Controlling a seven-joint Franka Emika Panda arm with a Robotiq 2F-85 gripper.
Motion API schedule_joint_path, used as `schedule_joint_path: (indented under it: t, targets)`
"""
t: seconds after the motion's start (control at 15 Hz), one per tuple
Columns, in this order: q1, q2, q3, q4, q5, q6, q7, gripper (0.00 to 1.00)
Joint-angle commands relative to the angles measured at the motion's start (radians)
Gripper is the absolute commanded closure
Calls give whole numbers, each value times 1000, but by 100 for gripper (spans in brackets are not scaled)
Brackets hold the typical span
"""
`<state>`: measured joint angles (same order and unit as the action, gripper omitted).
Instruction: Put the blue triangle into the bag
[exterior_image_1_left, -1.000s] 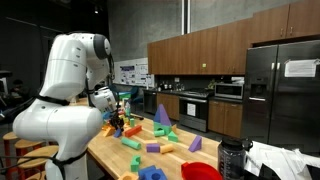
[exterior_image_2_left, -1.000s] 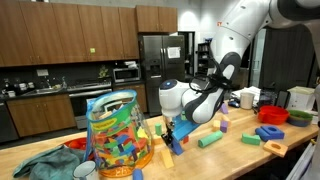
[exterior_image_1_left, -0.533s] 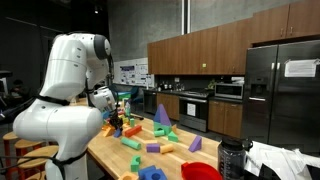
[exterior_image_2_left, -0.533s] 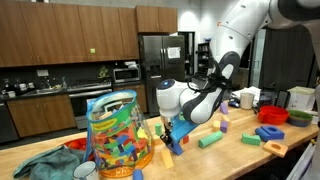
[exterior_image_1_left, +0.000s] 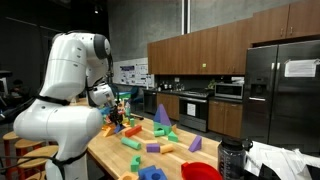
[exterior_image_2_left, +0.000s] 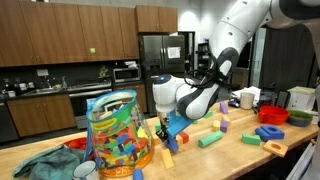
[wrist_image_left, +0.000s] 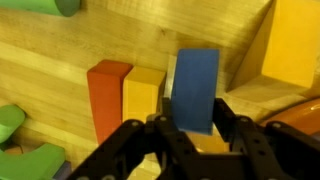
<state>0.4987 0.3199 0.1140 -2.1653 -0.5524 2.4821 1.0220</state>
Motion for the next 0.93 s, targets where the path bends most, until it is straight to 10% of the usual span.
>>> schedule_joint_path:
  t: [0.0,0.87]
  targets:
    - [-20,-54,26,28,18,-66,-70,81]
    - [-18,-125,56,187,-135,-189,-81,81]
